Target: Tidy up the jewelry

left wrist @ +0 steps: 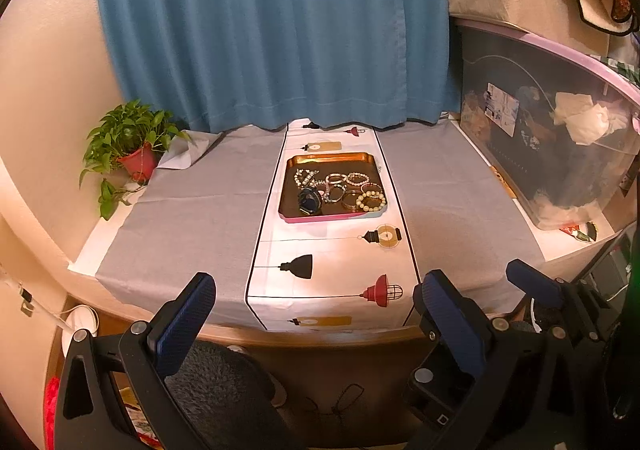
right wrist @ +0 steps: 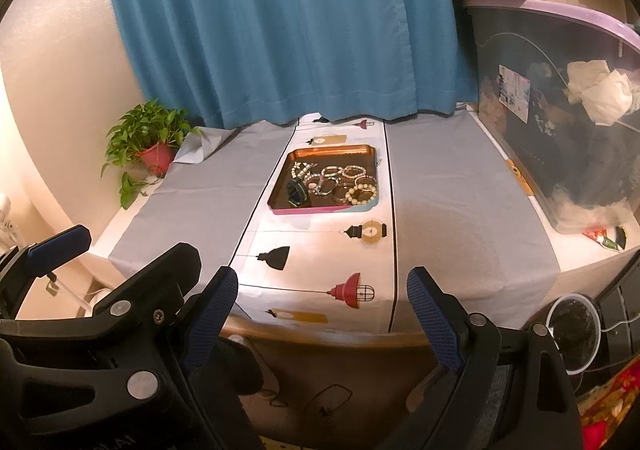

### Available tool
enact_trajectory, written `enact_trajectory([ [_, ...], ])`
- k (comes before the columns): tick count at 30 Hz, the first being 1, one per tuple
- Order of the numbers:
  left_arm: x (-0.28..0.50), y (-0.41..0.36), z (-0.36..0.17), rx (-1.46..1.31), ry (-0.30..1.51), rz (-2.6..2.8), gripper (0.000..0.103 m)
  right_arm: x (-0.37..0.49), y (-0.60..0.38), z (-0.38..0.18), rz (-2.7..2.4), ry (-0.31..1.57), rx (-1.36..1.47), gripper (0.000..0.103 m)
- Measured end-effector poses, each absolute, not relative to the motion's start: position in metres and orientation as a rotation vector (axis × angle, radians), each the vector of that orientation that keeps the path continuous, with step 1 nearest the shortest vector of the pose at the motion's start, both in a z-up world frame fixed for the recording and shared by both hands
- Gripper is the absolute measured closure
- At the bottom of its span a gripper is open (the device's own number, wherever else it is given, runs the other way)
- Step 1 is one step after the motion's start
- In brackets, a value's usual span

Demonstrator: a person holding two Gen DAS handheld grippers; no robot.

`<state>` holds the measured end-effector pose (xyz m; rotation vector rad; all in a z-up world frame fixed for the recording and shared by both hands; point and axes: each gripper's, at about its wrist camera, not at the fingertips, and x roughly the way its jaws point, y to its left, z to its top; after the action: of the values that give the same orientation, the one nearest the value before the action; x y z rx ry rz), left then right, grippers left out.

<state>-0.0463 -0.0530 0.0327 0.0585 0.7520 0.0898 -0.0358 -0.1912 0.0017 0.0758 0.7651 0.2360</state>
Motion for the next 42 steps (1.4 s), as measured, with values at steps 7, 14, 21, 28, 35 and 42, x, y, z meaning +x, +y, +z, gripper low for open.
enact_trajectory([
  [7, -0.0461, -0.0525, 0.0329, 0.06, 0.753, 0.091, 0.0, -0.0356, -0.1914, 0.0011, 0.237, 0.766, 0.077, 0.016],
  [14, -0.0449, -0.0512, 0.0325, 0.057, 0.758, 0.094, 0.0, -0.0368, -0.1883, 0.0014, 0.239, 0.771, 0.08, 0.016],
  [21, -0.0463, -0.0486, 0.0313, 0.059, 0.758, 0.097, 0.0, -0.0365, -0.1864, 0.0011, 0.237, 0.771, 0.077, 0.016],
  [28, -0.0476, -0.0486, 0.0312, 0.06, 0.76, 0.1, 0.0, -0.0362, -0.1881, 0.0006, 0.238, 0.772, 0.078, 0.016],
  [35, -0.0477, -0.0489, 0.0312, 0.057, 0.757, 0.102, 0.0, -0.0369, -0.1876, 0.0009, 0.235, 0.769, 0.075, 0.016],
  [42, -0.0511, -0.0486, 0.0317, 0.065, 0.76, 0.096, 0.0, -0.0372, -0.1865, -0.0012, 0.232, 0.77, 0.077, 0.016],
])
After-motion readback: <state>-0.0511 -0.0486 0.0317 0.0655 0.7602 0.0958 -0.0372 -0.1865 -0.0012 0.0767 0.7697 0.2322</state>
